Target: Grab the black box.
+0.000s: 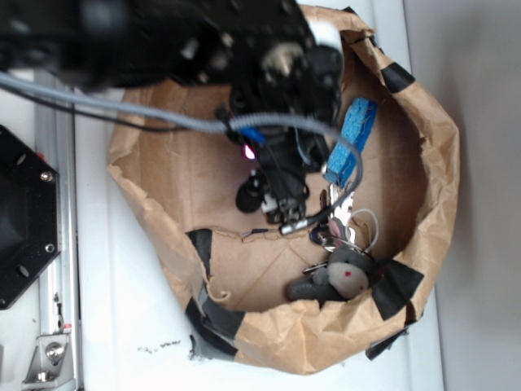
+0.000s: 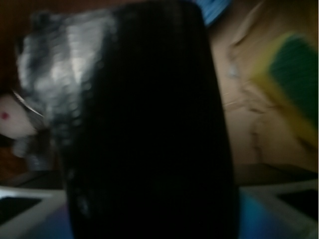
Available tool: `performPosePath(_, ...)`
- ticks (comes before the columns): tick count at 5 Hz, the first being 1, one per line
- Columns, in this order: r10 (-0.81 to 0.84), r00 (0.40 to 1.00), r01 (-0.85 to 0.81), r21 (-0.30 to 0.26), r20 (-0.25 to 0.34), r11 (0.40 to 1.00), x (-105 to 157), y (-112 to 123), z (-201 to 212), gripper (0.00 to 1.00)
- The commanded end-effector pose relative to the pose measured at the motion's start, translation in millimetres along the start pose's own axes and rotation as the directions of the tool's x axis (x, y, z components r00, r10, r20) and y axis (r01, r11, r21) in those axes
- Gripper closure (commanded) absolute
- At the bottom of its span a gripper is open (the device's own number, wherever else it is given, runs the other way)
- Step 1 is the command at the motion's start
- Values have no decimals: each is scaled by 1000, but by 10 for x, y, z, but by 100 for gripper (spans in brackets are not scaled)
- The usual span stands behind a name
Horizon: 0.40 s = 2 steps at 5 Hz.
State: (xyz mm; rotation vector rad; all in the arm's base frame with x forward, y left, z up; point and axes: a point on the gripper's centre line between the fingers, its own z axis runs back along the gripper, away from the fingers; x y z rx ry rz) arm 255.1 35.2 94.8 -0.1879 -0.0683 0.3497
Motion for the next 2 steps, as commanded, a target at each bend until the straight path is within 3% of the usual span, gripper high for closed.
performPosePath(1,-7,985,-21,159,173,987,44,44,608,100)
performPosePath(2,-40,989,7,226,144,974,-62,-44,486,100)
